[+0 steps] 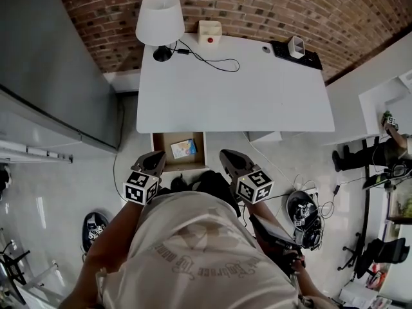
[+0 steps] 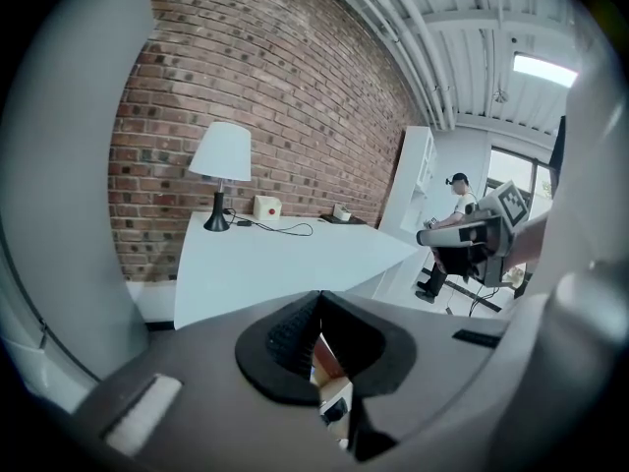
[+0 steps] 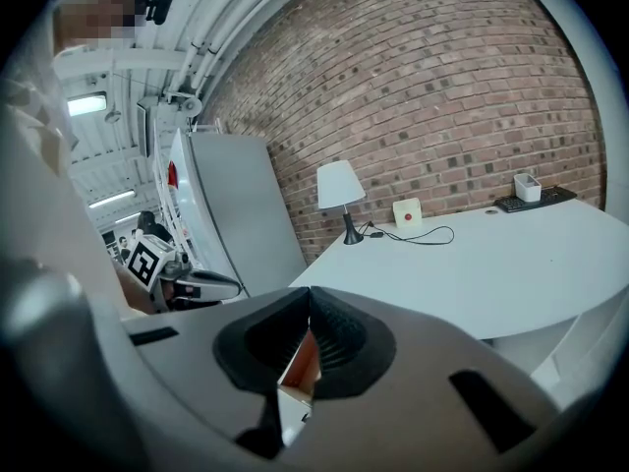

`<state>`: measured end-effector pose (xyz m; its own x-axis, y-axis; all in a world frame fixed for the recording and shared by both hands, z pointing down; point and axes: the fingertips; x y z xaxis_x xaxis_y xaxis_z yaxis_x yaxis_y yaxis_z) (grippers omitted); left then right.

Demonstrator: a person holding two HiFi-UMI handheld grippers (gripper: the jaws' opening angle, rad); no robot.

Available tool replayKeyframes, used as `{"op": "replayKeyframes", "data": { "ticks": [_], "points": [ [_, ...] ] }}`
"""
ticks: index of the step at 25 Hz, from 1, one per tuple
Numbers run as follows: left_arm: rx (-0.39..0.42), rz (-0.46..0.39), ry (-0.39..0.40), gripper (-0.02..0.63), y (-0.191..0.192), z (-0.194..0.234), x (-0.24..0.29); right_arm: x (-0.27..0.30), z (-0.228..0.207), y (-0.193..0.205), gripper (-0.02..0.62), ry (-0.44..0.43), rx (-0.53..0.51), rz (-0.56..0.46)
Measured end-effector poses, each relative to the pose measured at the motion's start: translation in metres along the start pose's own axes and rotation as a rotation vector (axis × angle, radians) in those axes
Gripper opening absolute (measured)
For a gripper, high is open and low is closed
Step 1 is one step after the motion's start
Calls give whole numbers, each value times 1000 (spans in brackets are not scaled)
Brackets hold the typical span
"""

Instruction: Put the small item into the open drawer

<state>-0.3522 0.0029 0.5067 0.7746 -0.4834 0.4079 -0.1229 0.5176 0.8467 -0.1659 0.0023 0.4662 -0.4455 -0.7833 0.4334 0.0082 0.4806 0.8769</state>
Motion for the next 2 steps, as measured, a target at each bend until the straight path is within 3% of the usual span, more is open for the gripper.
{"op": "replayKeyframes", "data": {
  "ticks": [2],
  "points": [
    [-5,-5,2,6,0,-2,0,-4,-1,1,6,7,-1,2]
  ]
}}
Point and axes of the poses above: the fingertips, and each gripper's own axes: x forward along the fingers, z to its left, y out of its underside, and after that the axes turned 14 degrees about y, right-handed
